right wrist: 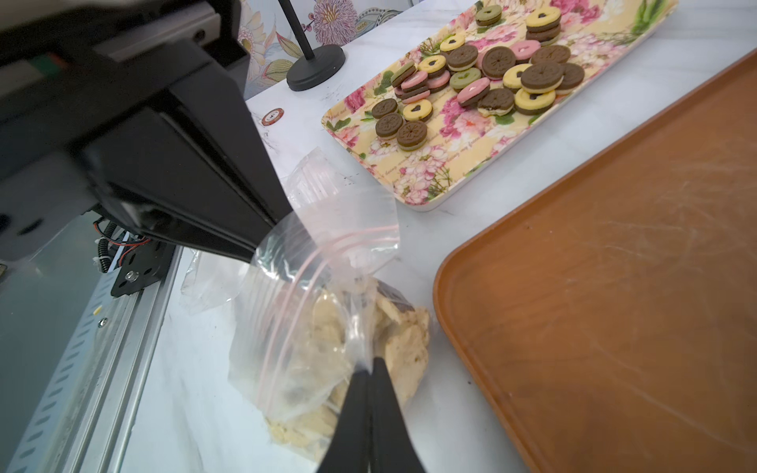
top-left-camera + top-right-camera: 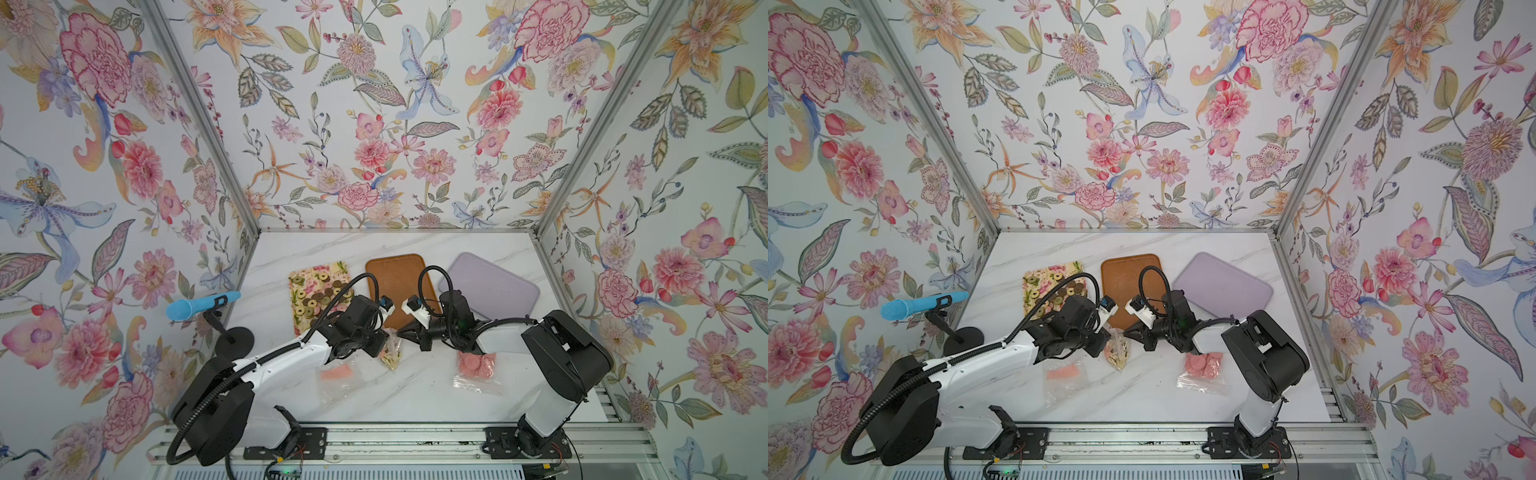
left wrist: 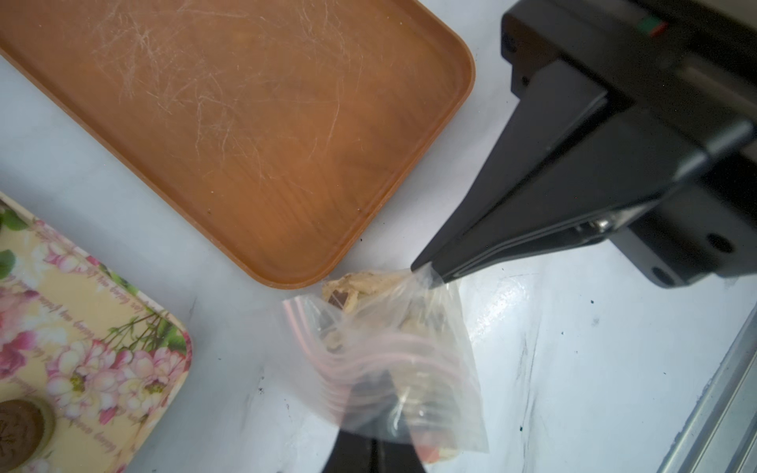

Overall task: Pour cookies out of the ziploc bag
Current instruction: Open the ziploc bag at the center of the board.

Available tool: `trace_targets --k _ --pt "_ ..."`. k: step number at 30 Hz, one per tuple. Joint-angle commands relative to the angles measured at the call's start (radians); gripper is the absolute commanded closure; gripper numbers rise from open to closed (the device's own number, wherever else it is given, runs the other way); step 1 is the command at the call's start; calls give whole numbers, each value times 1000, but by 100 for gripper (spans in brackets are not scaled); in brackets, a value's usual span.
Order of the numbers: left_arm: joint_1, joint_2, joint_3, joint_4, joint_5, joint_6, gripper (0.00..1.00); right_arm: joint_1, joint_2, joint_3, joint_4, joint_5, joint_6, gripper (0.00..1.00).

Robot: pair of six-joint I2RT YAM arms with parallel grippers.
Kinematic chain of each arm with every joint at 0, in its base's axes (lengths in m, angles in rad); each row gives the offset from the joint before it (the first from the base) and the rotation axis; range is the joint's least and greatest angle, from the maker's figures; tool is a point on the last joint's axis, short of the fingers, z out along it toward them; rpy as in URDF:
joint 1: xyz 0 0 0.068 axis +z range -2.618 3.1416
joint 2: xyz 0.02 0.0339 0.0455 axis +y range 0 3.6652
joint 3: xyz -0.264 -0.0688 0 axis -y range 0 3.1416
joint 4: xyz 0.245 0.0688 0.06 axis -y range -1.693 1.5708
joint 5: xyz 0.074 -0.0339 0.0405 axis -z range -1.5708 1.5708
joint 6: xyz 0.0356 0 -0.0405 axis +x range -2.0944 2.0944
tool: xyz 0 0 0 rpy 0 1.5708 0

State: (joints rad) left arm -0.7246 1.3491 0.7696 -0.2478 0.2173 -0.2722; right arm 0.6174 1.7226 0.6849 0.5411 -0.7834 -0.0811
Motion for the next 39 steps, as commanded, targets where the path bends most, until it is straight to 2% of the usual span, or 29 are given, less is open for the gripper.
trace_targets --k 1,18,29,31,33,35,39 --pt "19 -32 -27 -39 -17 15 100 -20 -37 -26 8 56 7 100" --pt "72 -65 -74 -44 -96 -36 100 -61 -130 -139 -1 182 43 100" --pt "76 -64 -66 -3 -51 -21 100 -69 -128 -145 27 179 68 99" --pt "75 -75 -70 6 -42 -22 100 -76 -136 -152 35 206 81 83" --pt "76 -90 -77 13 -29 -19 100 -89 -152 -158 35 217 85 77" --pt "76 -107 -89 29 -8 -18 100 -97 -180 -156 13 230 87 68" --pt "76 -136 -105 53 18 -15 100 -74 -249 -92 -107 215 76 64"
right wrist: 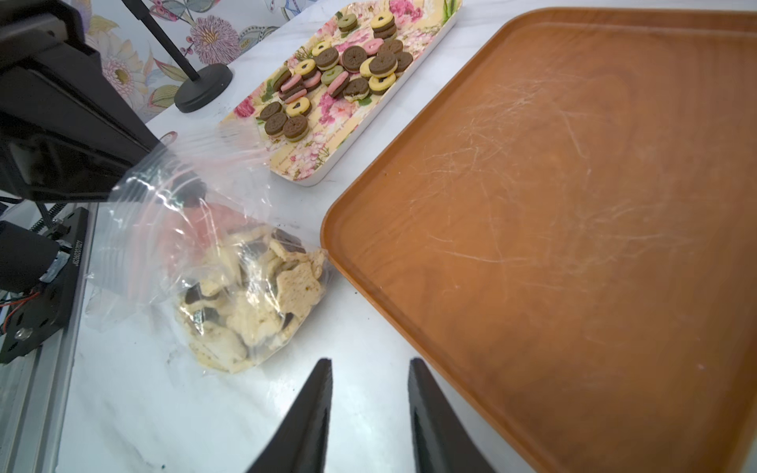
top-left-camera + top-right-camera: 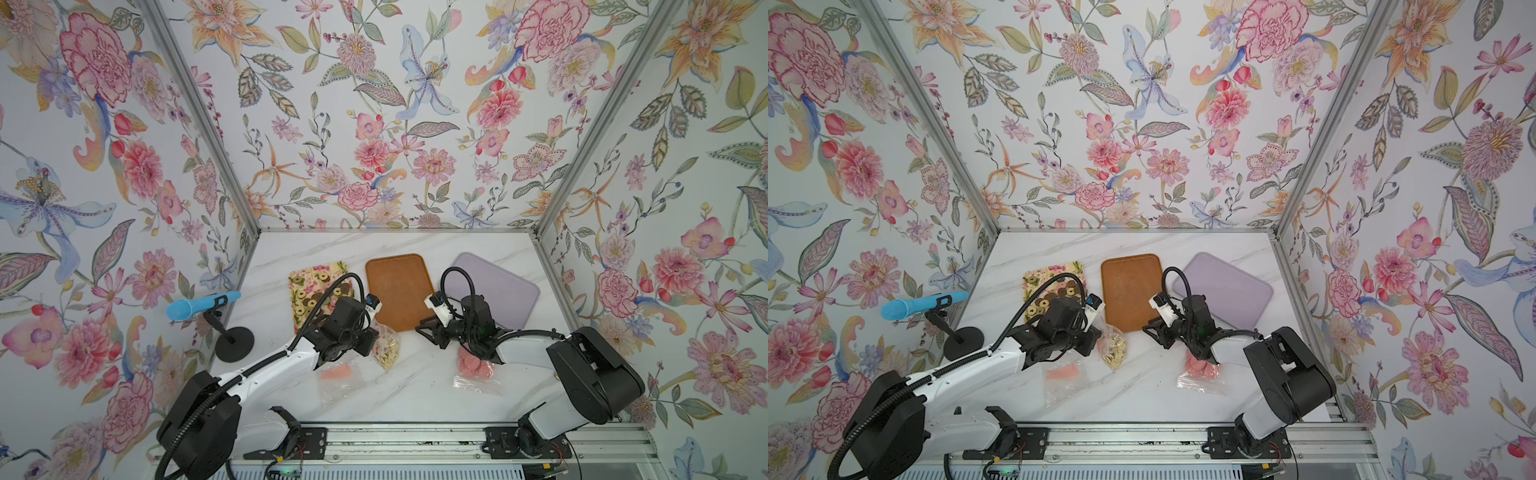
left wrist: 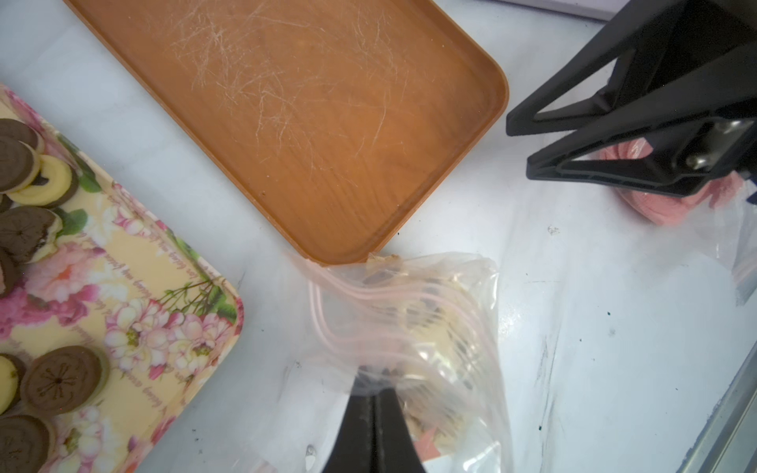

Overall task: Pour cookies out of the ziploc bag
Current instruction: Open the ziploc bag at the center of the board.

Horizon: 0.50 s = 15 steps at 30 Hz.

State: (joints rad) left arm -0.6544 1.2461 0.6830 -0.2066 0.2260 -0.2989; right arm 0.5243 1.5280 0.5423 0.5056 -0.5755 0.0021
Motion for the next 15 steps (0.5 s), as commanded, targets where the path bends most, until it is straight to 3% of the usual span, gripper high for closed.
trace_targets --k 1,8,15 --pt "5 -40 -22 17 13 11 100 36 -69 71 -96 11 -4 63" --pt "6 -72 -35 59 24 0 100 198 -51 215 -189 44 95 57" --pt "4 -106 -54 86 31 -8 100 307 20 284 -245 209 135 51"
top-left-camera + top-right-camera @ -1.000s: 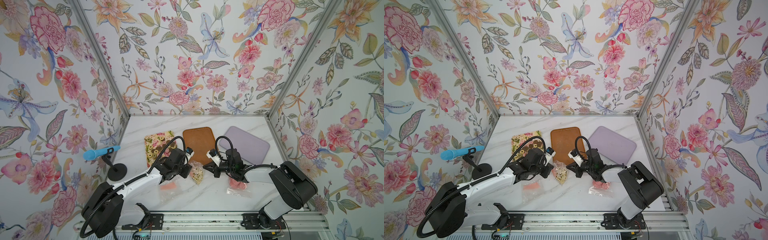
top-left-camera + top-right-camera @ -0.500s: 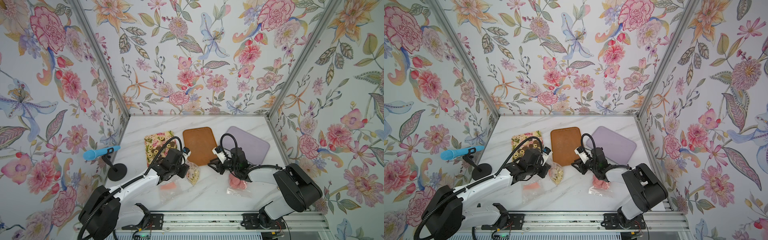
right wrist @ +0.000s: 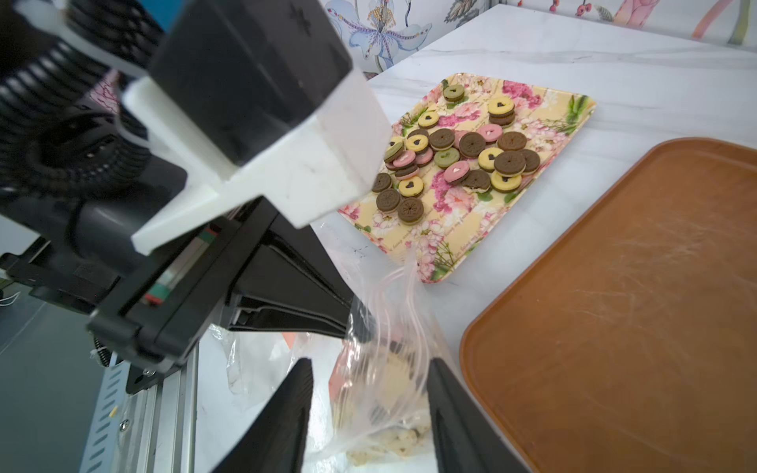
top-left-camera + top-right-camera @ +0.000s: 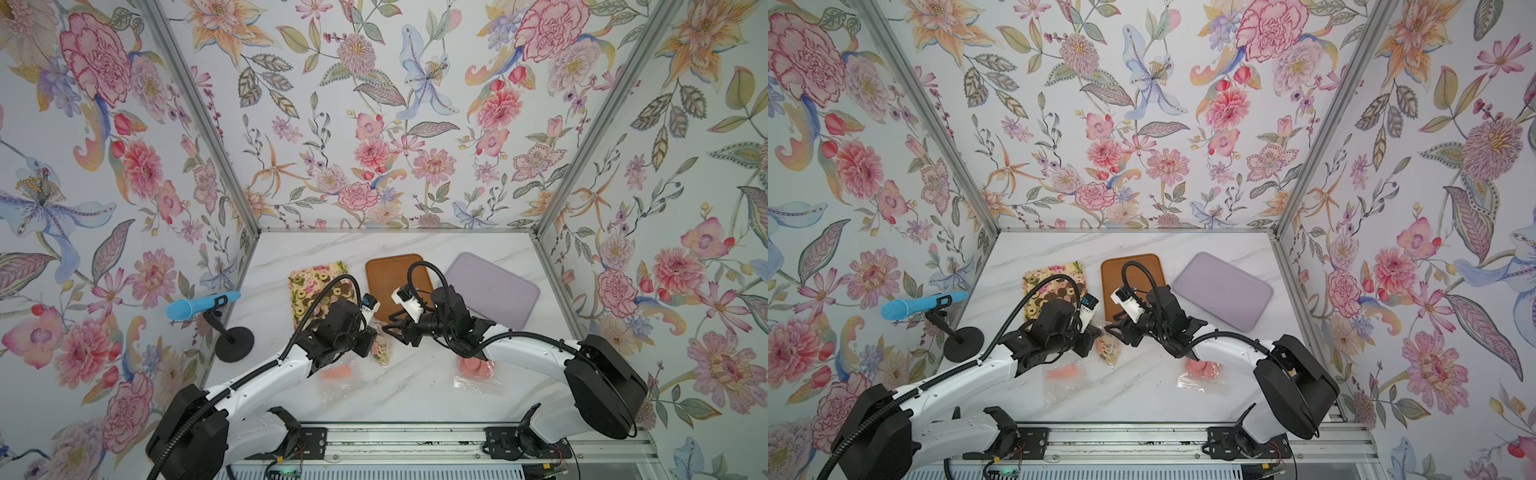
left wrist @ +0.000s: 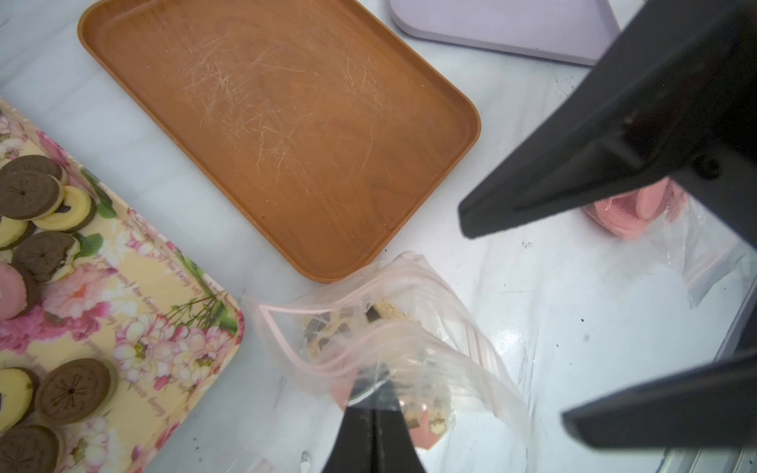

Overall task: Pour cookies out of the ziploc bag
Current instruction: Open the ziploc bag at the center of the board.

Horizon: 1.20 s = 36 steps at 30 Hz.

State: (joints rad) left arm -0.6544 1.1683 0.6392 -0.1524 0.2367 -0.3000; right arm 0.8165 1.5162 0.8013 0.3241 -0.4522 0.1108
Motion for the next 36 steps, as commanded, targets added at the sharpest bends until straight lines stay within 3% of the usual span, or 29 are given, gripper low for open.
trace_targets --k 1,6,36 --pt "4 -30 -10 29 18 -6 100 18 40 27 -65 101 34 51" --pt "3 -42 -17 22 16 -5 100 17 64 41 -107 160 27 52" --pt "4 -35 -21 14 12 8 100 -15 83 123 -65 94 6 52"
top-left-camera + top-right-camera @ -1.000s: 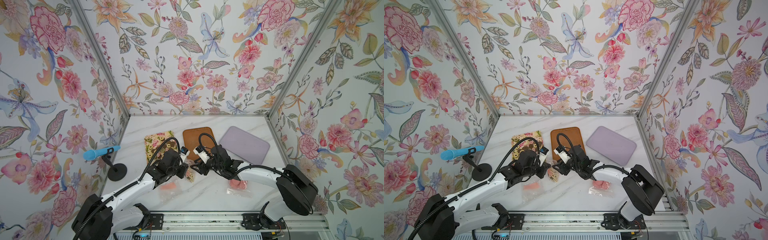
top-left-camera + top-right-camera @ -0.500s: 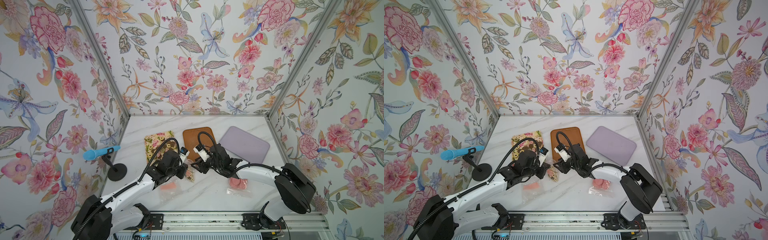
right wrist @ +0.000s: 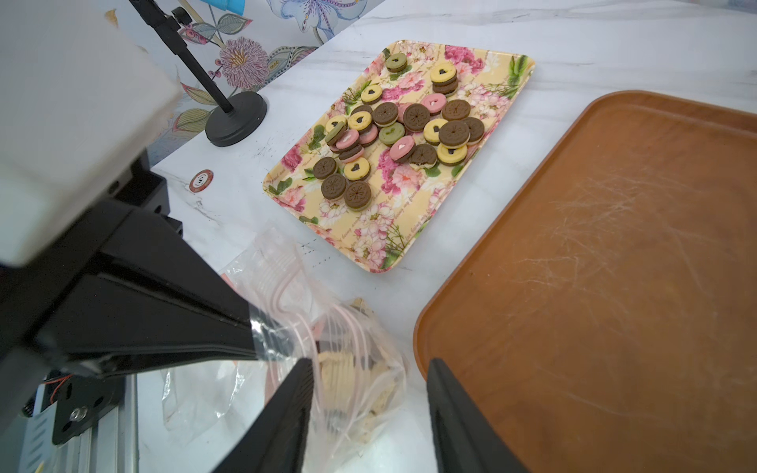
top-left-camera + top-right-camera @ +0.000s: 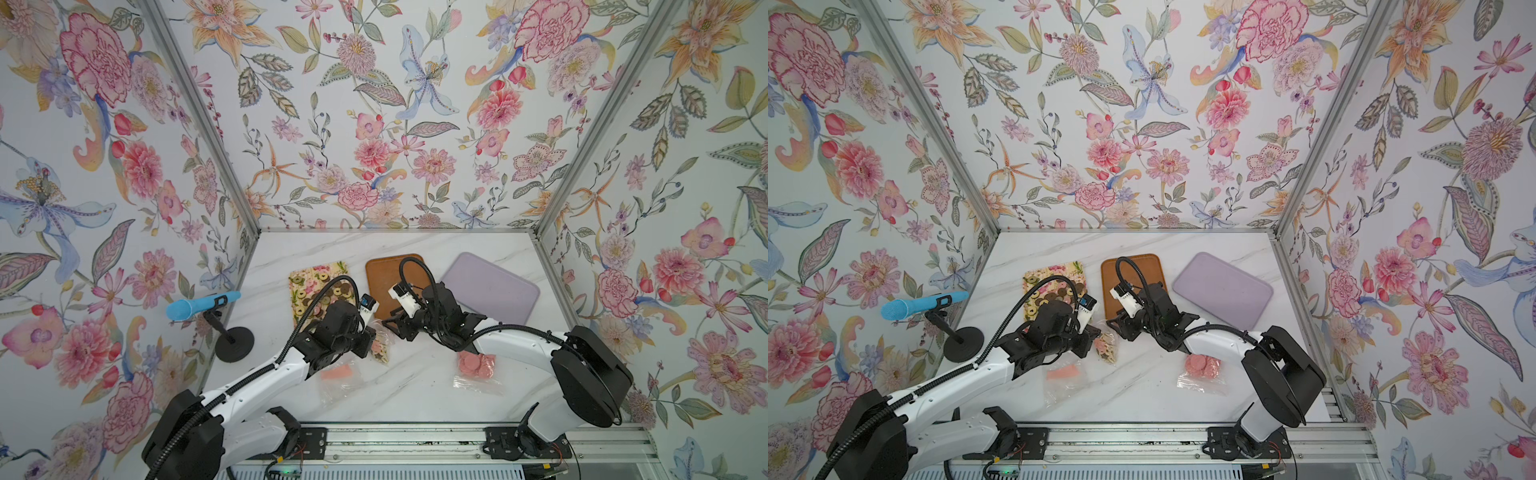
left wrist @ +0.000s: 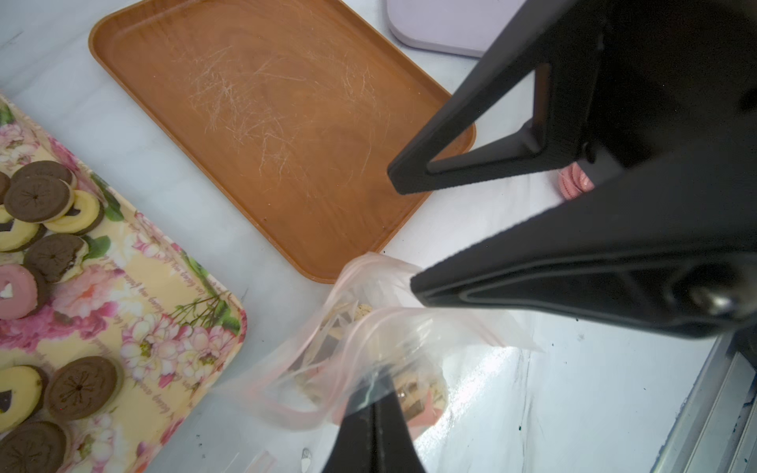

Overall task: Pour cookies out of the ziploc bag
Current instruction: Open the ziploc bag at the center of the board.

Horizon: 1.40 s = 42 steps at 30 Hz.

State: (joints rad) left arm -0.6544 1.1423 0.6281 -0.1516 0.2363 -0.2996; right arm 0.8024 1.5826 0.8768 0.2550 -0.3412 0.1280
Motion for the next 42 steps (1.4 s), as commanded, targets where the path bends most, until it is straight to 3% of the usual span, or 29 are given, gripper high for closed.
trace_targets --k 1,18,26,31,42 --pt "3 -8 -9 12 12 8 100 0 25 55 0 -22 -14 53" --pt "4 -4 -13 10 4 10 100 23 72 83 -65 -15 -43 60" --pt "4 -13 -14 0 -2 11 100 25 105 110 -104 6 -47 77" --pt "4 -15 -19 -2 -5 11 100 15 102 114 -116 23 -41 100" --pt "3 -16 -25 2 8 24 100 -37 70 106 -139 32 -40 100"
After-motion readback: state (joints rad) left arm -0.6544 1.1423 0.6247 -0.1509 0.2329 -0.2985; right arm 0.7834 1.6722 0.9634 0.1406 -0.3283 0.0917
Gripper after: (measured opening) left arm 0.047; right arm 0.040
